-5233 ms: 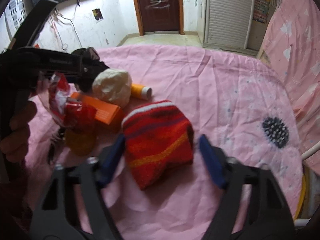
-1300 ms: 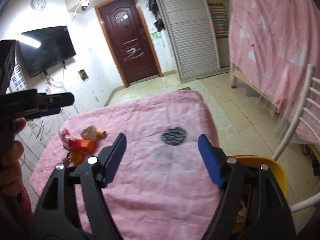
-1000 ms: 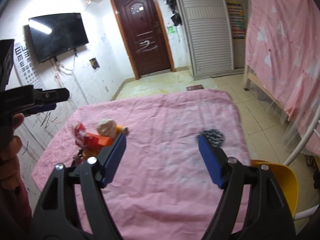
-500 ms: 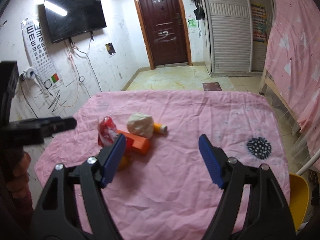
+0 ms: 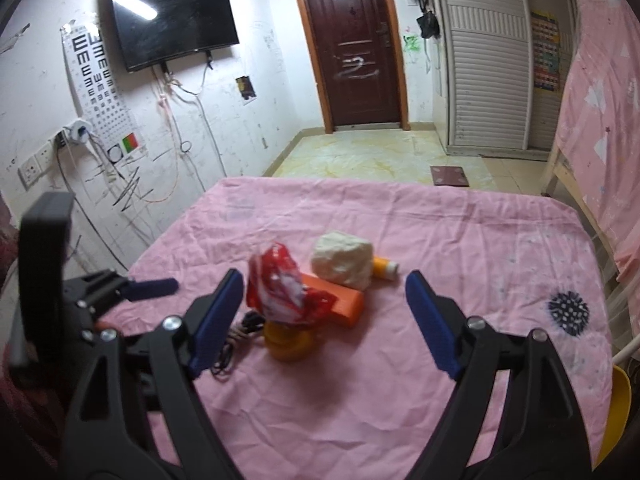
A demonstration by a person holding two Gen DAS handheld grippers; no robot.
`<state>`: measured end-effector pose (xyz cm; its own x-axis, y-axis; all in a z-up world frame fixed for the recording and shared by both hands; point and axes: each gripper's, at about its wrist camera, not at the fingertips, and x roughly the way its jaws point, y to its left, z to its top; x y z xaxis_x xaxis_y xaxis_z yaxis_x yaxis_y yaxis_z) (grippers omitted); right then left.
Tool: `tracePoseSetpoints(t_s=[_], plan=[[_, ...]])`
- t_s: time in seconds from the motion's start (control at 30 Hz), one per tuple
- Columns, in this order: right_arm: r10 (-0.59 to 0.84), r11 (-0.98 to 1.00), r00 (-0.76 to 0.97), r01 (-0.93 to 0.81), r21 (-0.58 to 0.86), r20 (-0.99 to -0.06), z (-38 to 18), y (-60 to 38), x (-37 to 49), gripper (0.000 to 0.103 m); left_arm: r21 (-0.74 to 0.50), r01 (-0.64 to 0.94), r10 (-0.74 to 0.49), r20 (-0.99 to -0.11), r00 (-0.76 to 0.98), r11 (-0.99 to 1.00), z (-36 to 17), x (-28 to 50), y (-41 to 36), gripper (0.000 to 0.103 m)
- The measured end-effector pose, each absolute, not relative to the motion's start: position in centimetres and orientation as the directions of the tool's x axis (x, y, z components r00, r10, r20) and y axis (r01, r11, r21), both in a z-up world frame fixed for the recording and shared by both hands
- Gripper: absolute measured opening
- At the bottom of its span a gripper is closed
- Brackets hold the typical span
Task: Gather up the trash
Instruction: 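Grasp the black cable with the left gripper while the right grasps the red plastic packet, then carry the black cable and red packet over the yellow bin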
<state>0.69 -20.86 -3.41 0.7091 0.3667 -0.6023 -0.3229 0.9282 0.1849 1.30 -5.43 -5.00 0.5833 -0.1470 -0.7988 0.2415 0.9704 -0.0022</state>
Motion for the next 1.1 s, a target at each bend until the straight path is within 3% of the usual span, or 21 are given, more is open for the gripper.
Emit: tracePoseSetpoints(t_s=[0.07, 0.2, 0.27, 0.33, 0.53, 0.7, 1.1], plan=[[0.369, 0.927, 0.703, -0.329, 0.183, -0.608, -3.6, -20.3, 0.9, 0.080, 0.005, 0.246, -0.143, -0.803, 0.579, 0.969, -5.3, 1.4, -5.8, 0.070], [0.366, 0.925, 0.685, -0.340, 0.168, -0.630, -4.2, -19.2, 1.4, 0.076, -0.003, 0.245, -0.145, -0.812, 0.565, 0.969, -6.1, 1.6, -6.2, 0.049], [0.359, 0.927, 0.678, -0.341, 0.157, -0.642, -4.5, -18.7, 1.7, 0.060, 0.006, 0.237, -0.134, -0.811, 0.570, 0.971, -6.3, 1.6, -6.5, 0.040], [0.355, 0.926, 0.670, -0.347, 0.148, -0.651, -4.9, -18.3, 1.8, 0.054, 0.003, 0.237, -0.135, -0.816, 0.563, 0.971, -6.6, 1.8, -6.6, 0.029], [0.351, 0.924, 0.663, -0.361, 0.128, -0.661, -5.6, -17.5, 1.8, 0.034, 0.002, 0.236, -0.135, -0.814, 0.565, 0.972, -6.8, 1.7, -7.0, 0.012], [0.338, 0.927, 0.672, -0.359, 0.110, -0.659, -5.8, -17.2, 1.6, 0.026, 0.003, 0.235, -0.134, -0.815, 0.563, 0.972, -6.8, 1.8, -7.0, 0.012], [0.338, 0.937, 0.728, -0.317, 0.144, -0.597, -3.7, -20.7, 0.4, 0.026, 0.010, 0.199, -0.120, -0.768, 0.629, 0.980, -2.7, 1.8, -6.8, 0.012]])
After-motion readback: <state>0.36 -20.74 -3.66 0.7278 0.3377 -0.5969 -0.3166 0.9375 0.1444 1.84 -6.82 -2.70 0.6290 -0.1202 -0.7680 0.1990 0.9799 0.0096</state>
